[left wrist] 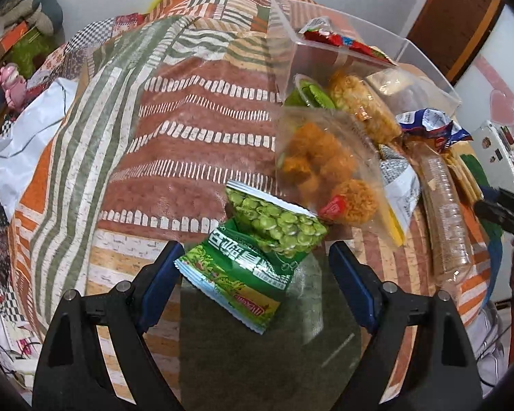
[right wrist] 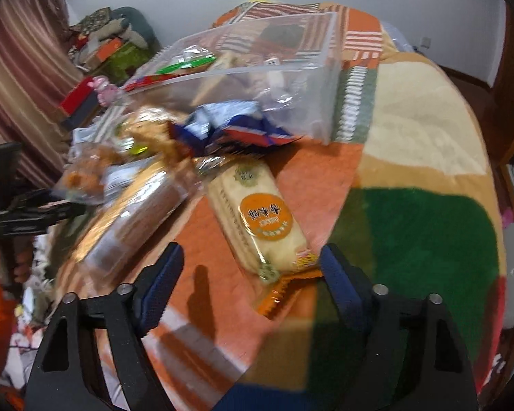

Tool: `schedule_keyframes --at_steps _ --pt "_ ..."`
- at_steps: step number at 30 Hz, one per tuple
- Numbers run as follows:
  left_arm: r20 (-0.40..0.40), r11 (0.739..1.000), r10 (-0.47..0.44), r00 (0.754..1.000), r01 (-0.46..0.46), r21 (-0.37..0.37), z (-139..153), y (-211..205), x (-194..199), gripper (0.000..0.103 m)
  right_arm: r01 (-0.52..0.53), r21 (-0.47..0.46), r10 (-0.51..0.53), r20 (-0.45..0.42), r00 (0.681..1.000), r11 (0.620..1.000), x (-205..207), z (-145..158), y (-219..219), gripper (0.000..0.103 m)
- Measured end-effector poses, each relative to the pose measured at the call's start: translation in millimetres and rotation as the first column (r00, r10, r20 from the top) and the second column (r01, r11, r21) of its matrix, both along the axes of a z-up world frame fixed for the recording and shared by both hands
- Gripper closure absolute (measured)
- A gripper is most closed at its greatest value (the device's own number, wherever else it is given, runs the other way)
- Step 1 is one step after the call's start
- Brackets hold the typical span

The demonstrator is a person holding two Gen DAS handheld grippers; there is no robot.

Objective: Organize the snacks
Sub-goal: 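Grasp the green pea snack bag with the left tool while the right tool grasps the orange-label bread pack, then carry the pea bag into the box with the left tool while the right tool drops the bread pack in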

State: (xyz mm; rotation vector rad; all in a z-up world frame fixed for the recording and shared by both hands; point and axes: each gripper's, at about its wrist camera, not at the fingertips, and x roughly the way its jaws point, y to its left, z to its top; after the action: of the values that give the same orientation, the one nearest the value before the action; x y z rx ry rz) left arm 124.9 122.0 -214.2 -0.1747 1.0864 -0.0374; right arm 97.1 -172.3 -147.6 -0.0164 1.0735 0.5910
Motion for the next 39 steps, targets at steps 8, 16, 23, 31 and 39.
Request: schedule_keyframes --at_steps 8,16,23,31,39 --pt "0.050 0.999 0.020 0.999 -0.022 0.030 2.1 -0.6 -4.8 0.039 0.027 0.030 -0.028 0.036 0.999 0.999 5.8 7.3 5.9 0.037" --pt "0.079 0.998 0.035 0.996 -0.038 0.045 11.8 -0.8 -22.2 0.043 -0.016 -0.041 0.017 0.033 0.999 0.999 12.6 -11.7 29.0 0.060" --pt "0.140 0.996 0.047 0.989 -0.056 0.064 38.6 -0.8 -32.0 0.044 0.005 -0.001 -0.005 0.065 0.998 1.000 2.6 0.8 16.8 0.072" --pt "0.211 0.996 0.054 0.976 -0.067 0.052 72.9 -1.5 -25.8 0.044 0.015 0.063 -0.023 0.129 0.991 0.998 -8.0 34.3 6.3 0.072" --pt "0.292 0.998 0.027 0.956 -0.042 0.044 109.7 -15.4 -3.2 0.044 0.031 0.131 -0.060 0.224 0.973 0.991 -0.2 68.7 8.6 0.072"
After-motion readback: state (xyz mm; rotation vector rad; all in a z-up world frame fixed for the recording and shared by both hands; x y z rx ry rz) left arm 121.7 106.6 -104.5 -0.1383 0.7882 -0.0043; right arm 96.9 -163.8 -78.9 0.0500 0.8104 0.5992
